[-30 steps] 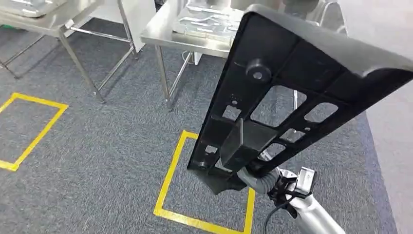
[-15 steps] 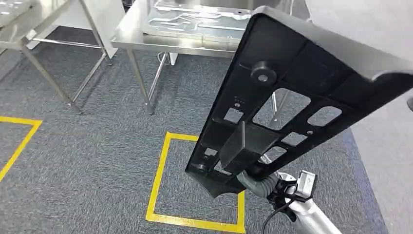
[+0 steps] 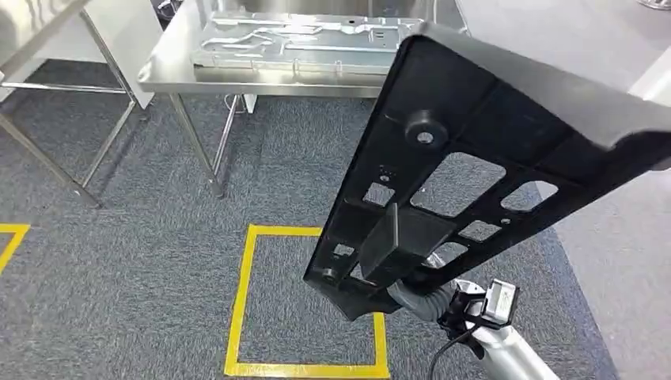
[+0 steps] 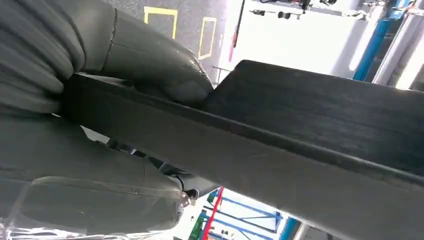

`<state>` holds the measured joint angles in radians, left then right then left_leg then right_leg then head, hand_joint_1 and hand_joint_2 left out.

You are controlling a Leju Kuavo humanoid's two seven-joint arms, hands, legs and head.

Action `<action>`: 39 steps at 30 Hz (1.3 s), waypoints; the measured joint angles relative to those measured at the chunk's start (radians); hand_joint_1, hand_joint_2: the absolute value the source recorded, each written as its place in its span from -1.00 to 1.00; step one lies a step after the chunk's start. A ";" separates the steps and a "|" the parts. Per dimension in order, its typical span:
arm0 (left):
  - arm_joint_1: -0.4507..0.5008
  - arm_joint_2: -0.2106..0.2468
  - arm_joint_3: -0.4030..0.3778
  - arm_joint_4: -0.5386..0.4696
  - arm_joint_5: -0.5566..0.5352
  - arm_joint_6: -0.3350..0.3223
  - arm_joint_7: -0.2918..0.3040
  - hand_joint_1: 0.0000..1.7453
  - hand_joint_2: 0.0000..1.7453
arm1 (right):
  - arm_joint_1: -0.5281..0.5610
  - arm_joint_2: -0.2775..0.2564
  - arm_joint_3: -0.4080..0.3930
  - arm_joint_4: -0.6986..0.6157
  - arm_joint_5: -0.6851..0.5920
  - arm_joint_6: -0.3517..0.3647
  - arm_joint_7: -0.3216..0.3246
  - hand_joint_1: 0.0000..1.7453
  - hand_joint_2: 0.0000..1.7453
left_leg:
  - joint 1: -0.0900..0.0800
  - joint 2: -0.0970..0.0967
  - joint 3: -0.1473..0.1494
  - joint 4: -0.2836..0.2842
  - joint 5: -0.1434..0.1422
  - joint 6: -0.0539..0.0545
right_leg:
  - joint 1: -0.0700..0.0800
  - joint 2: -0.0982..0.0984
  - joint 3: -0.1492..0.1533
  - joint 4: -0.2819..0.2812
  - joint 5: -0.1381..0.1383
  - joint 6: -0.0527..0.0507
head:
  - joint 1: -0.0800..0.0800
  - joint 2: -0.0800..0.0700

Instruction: Take the parts from the cabinet and place them on the table.

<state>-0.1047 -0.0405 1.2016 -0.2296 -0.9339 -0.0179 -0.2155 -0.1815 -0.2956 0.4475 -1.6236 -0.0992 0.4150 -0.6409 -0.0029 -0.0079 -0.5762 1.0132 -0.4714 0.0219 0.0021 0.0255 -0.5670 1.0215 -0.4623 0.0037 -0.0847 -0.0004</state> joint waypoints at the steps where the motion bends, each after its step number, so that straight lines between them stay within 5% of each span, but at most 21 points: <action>1: -0.001 0.000 0.000 0.000 0.000 -0.001 0.000 -1.00 -1.00 | 0.001 0.000 0.000 -0.002 0.000 0.000 0.000 1.00 1.00 | 0.002 0.000 0.011 -0.003 0.000 0.006 | 0.002 0.001 0.001 0.001 -0.001 0.005 | 0.000 0.000; 3: -0.004 0.000 -0.001 0.000 0.000 -0.003 -0.002 -1.00 -1.00 | -0.002 0.004 -0.002 -0.005 0.003 0.000 0.000 1.00 1.00 | 0.005 0.001 0.026 -0.008 -0.005 0.016 | -0.001 -0.014 -0.022 0.058 -0.028 0.013 | 0.000 0.000; 6: -0.003 0.003 0.000 0.000 0.003 -0.006 -0.006 -1.00 -1.00 | -0.002 0.005 -0.003 -0.005 0.003 0.000 0.000 1.00 1.00 | 0.003 0.001 0.035 -0.008 -0.017 0.021 | -0.012 -0.015 -0.153 0.275 -0.113 0.023 | 0.000 0.000; 8: 0.000 0.003 0.000 0.000 0.003 -0.006 -0.006 -1.00 -1.00 | -0.001 0.005 -0.003 -0.005 0.003 0.001 0.000 1.00 1.00 | 0.003 0.001 0.050 -0.008 -0.031 0.018 | -0.017 -0.017 -0.193 0.303 -0.088 0.029 | 0.000 0.000; 11: 0.000 0.003 0.000 0.000 0.003 -0.006 -0.006 -1.00 -1.00 | -0.006 0.005 -0.003 -0.005 0.003 0.001 0.000 1.00 1.00 | 0.005 0.001 0.096 -0.008 -0.060 0.010 | -0.017 -0.031 -0.108 0.075 0.068 0.015 | 0.000 0.000; 12: 0.001 0.003 0.000 0.000 0.003 -0.007 -0.006 -1.00 -1.00 | -0.008 0.005 -0.003 -0.004 0.003 0.001 0.000 1.00 1.00 | 0.006 0.003 0.099 -0.013 -0.070 0.005 | -0.012 -0.045 -0.091 0.036 0.083 0.010 | 0.000 0.000; 13: -0.002 0.003 0.000 0.000 0.003 -0.008 -0.007 -1.00 -1.00 | -0.012 0.007 -0.003 -0.002 0.003 0.001 0.000 1.00 1.00 | 0.004 0.004 0.106 -0.014 -0.072 -0.001 | 0.001 -0.052 -0.101 0.018 0.042 0.008 | 0.000 0.000; 16: -0.001 0.003 0.000 0.000 0.003 -0.008 -0.006 -1.00 -1.00 | -0.014 0.008 -0.004 -0.001 0.003 0.001 0.000 1.00 1.00 | 0.004 0.017 0.125 -0.012 -0.069 -0.024 | 0.002 -0.040 -0.077 -0.005 0.036 -0.019 | 0.000 0.000; 18: -0.005 0.003 0.000 0.000 0.004 -0.008 -0.007 -1.00 -1.00 | -0.019 0.008 -0.004 -0.002 0.002 0.002 0.000 1.00 1.00 | 0.006 0.014 0.105 0.064 -0.070 -0.027 | -0.003 -0.038 -0.030 -0.018 0.026 -0.030 | 0.000 0.000; 21: -0.004 0.003 0.000 0.000 0.006 -0.009 -0.006 -1.00 -1.00 | -0.025 0.005 -0.003 -0.001 0.002 0.002 0.000 1.00 1.00 | 0.007 0.013 -0.041 0.273 -0.143 -0.033 | 0.003 -0.035 0.009 -0.019 -0.009 -0.040 | 0.000 0.000; 23: 0.003 0.003 0.000 0.000 0.008 -0.007 -0.006 -1.00 -1.00 | -0.025 0.004 -0.003 0.003 0.003 0.000 0.002 1.00 1.00 | 0.007 0.012 -0.107 0.302 -0.195 -0.037 | 0.005 -0.025 0.040 -0.019 -0.035 -0.040 | 0.000 0.000; 25: 0.006 0.003 0.000 0.000 0.013 -0.006 -0.007 -1.00 -1.00 | -0.024 0.004 -0.003 0.003 0.006 -0.006 0.008 1.00 1.00 | 0.006 0.012 -0.114 0.205 -0.155 -0.033 | 0.006 -0.020 0.081 -0.019 -0.066 -0.037 | 0.000 0.000; 26: 0.008 0.003 0.001 0.000 0.014 -0.005 -0.007 -1.00 -1.00 | -0.024 0.004 -0.003 0.003 0.007 -0.006 0.010 1.00 1.00 | 0.004 0.010 -0.108 0.130 -0.081 -0.024 | 0.006 -0.020 0.105 -0.019 -0.084 -0.036 | 0.000 0.000; 27: 0.013 0.005 0.001 0.000 0.014 -0.005 -0.007 -1.00 -1.00 | -0.022 0.004 -0.003 0.005 0.008 -0.007 0.011 1.00 1.00 | 0.000 0.005 -0.107 0.056 0.044 -0.016 | 0.004 -0.020 0.113 -0.024 -0.101 -0.035 | 0.000 0.000; 28: 0.016 0.005 0.002 0.000 0.015 -0.004 -0.007 -1.00 -1.00 | -0.022 0.004 -0.002 0.009 0.009 -0.006 0.012 1.00 1.00 | -0.005 -0.001 -0.115 0.041 0.092 -0.012 | 0.007 -0.014 0.132 -0.013 -0.114 -0.028 | 0.000 0.000; 30: 0.016 0.006 0.002 0.000 0.015 -0.003 -0.007 -1.00 -1.00 | -0.019 0.004 0.000 0.010 0.016 -0.018 0.015 1.00 1.00 | -0.010 0.001 -0.101 0.037 0.076 0.000 | 0.004 -0.011 0.141 -0.029 -0.124 -0.015 | 0.000 0.000; 32: 0.010 0.006 0.002 0.000 0.018 0.000 -0.010 -1.00 -1.00 | -0.019 0.004 0.000 0.009 0.033 -0.040 0.016 1.00 1.00 | -0.004 0.000 -0.072 0.012 0.073 0.012 | 0.006 -0.010 0.121 0.012 -0.090 -0.002 | 0.000 0.000; 34: 0.011 0.005 0.002 0.000 0.021 0.002 -0.010 -1.00 -1.00 | -0.014 0.009 0.000 0.009 0.048 -0.059 0.028 1.00 1.00 | -0.001 -0.001 -0.034 -0.016 0.060 0.021 | 0.000 -0.017 0.048 0.139 -0.053 0.007 | 0.000 0.000; 35: 0.011 0.005 0.002 0.000 0.022 0.006 -0.012 -1.00 -1.00 | -0.009 0.010 0.000 0.009 0.052 -0.064 0.033 1.00 1.00 | 0.000 -0.001 -0.018 -0.022 0.050 0.022 | -0.005 -0.017 -0.003 0.201 -0.066 0.013 | 0.000 0.000; 37: 0.012 0.005 0.003 0.000 0.023 0.008 -0.015 -1.00 -1.00 | 0.008 0.010 0.000 0.009 0.054 -0.069 0.048 1.00 1.00 | 0.003 -0.004 0.018 -0.027 0.024 0.020 | -0.017 -0.018 -0.092 0.271 -0.167 0.023 | 0.000 0.000; 39: 0.015 0.005 0.003 0.000 0.022 0.009 -0.016 -1.00 -1.00 | 0.016 0.010 0.000 0.008 0.050 -0.069 0.050 1.00 1.00 | 0.007 -0.007 0.058 -0.027 -0.007 0.015 | -0.027 -0.021 -0.128 0.239 -0.218 0.031 | 0.000 0.000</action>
<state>-0.0893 -0.0355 1.2047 -0.2293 -0.9117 -0.0092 -0.2316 -0.1658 -0.2861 0.4471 -1.6152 -0.0492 0.3460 -0.5905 0.0045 -0.0149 -0.5178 0.9860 -0.4782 0.0372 -0.0249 0.0045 -0.6949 1.2609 -0.6800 0.0346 -0.0847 -0.0004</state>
